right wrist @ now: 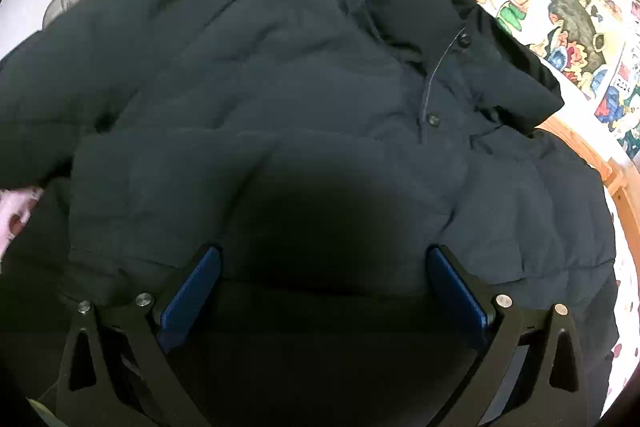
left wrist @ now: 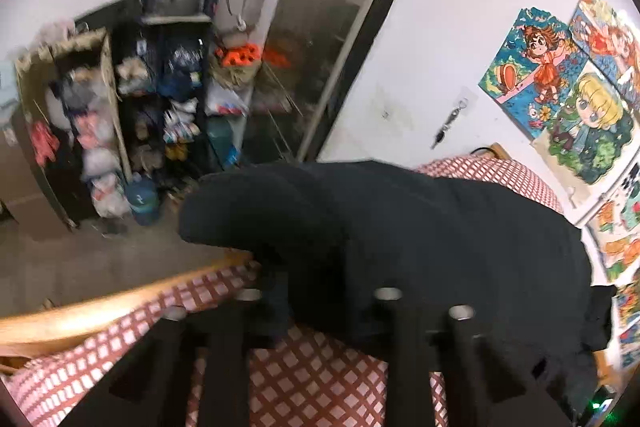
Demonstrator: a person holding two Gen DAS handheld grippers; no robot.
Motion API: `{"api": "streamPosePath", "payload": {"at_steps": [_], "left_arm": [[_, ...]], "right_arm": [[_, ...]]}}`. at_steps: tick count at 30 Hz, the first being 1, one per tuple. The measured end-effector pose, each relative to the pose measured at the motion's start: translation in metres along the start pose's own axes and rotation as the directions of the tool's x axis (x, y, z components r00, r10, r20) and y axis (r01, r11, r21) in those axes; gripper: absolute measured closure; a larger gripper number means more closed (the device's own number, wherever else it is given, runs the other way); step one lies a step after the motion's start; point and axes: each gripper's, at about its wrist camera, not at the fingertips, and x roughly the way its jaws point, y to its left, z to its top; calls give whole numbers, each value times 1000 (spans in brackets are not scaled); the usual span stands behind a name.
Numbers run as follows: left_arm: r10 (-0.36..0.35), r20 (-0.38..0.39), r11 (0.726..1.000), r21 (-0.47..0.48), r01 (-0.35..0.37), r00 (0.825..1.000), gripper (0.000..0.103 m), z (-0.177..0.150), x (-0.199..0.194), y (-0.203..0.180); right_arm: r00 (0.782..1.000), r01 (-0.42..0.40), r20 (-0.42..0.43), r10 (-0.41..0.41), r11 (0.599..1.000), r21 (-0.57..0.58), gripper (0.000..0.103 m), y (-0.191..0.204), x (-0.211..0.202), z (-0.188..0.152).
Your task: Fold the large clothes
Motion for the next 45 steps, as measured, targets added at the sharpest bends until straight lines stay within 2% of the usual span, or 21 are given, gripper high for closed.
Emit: {"api": "streamPosePath", "payload": {"at_steps": [2, 5, 7, 9, 11, 14, 16, 18, 19, 21, 22, 24, 25, 26, 29, 34, 38, 40, 42, 43, 45], "left_arm": [[6, 40, 1000, 30, -7, 999, 93, 3, -12, -9], [-46, 142, 992, 120, 29, 989, 94, 13, -42, -35], [-126, 205, 976, 200, 84, 971, 94, 22, -66, -60], [-244, 238, 934, 319, 162, 940, 94, 30, -94, -99], [-315, 251, 898, 391, 202, 915, 94, 33, -114, -128], [-465, 231, 804, 514, 298, 855, 96, 29, -146, -180], [-549, 189, 732, 579, 359, 814, 96, 20, -162, -211], [-620, 103, 639, 642, 424, 778, 96, 4, -172, -244], [-634, 61, 598, 671, 439, 771, 96, -8, -176, -258], [-639, -8, 525, 726, 444, 769, 96, -34, -176, -287], [-641, -40, 477, 761, 439, 766, 96, -52, -174, -303], [-633, -95, 394, 815, 425, 768, 96, -83, -167, -327], [-629, -121, 365, 826, 429, 768, 96, -94, -165, -332], [-616, -175, 321, 835, 447, 769, 96, -110, -158, -343], [-579, -284, 246, 833, 496, 764, 96, -146, -142, -358], [-531, -383, 158, 831, 533, 756, 96, -194, -120, -369], [-502, -443, 97, 824, 558, 743, 96, -227, -108, -382], [-484, -502, 61, 798, 599, 717, 96, -242, -101, -380], [-469, -554, 37, 766, 641, 688, 96, -248, -94, -379], [-461, -591, 28, 736, 677, 662, 96, -251, -90, -377], [-445, -639, 41, 685, 727, 627, 96, -250, -84, -372]], "right_arm": [[1000, -24, 18, 23, 1000, 19, 1, -4, -3, 0], [997, -62, 57, 59, 997, 54, 1, -14, -14, 2], [993, -93, 86, 86, 993, 79, 1, -25, -23, 4], [990, -97, 109, 86, 990, 101, 1, -36, -32, 5], [988, -96, 132, 79, 987, 128, 1, -51, -43, 7], [986, -87, 157, 59, 980, 178, 1, -77, -58, 9], [984, -79, 174, 42, 974, 210, 1, -94, -66, 8], [982, -70, 188, 25, 969, 236, 1, -108, -73, 8], [980, -74, 197, 23, 964, 257, 1, -120, -77, 7], [976, -121, 211, 57, 945, 305, 1, -136, -81, 5], [973, -156, 217, 83, 926, 344, 1, -146, -81, 0], [963, -226, 234, 133, 869, 441, 1, -171, -78, -13], [963, -232, 234, 134, 853, 468, 1, -175, -76, -19], [963, -240, 234, 137, 829, 505, 1, -187, -74, -25], [972, -200, 211, 98, 816, 542, 1, -200, -68, -42], [980, -168, 188, 70, 802, 573, 1, -218, -63, -63], [974, -204, 207, 94, 763, 613, 1, -232, -58, -79], [964, -249, 237, 123, 736, 630, 1, -236, -53, -85], [950, -300, 267, 159, 697, 651, 1, -238, -46, -93], [944, -324, 276, 182, 675, 663, 1, -239, -40, -95], [937, -347, 279, 211, 663, 663, 1, -233, -31, -97]]}}
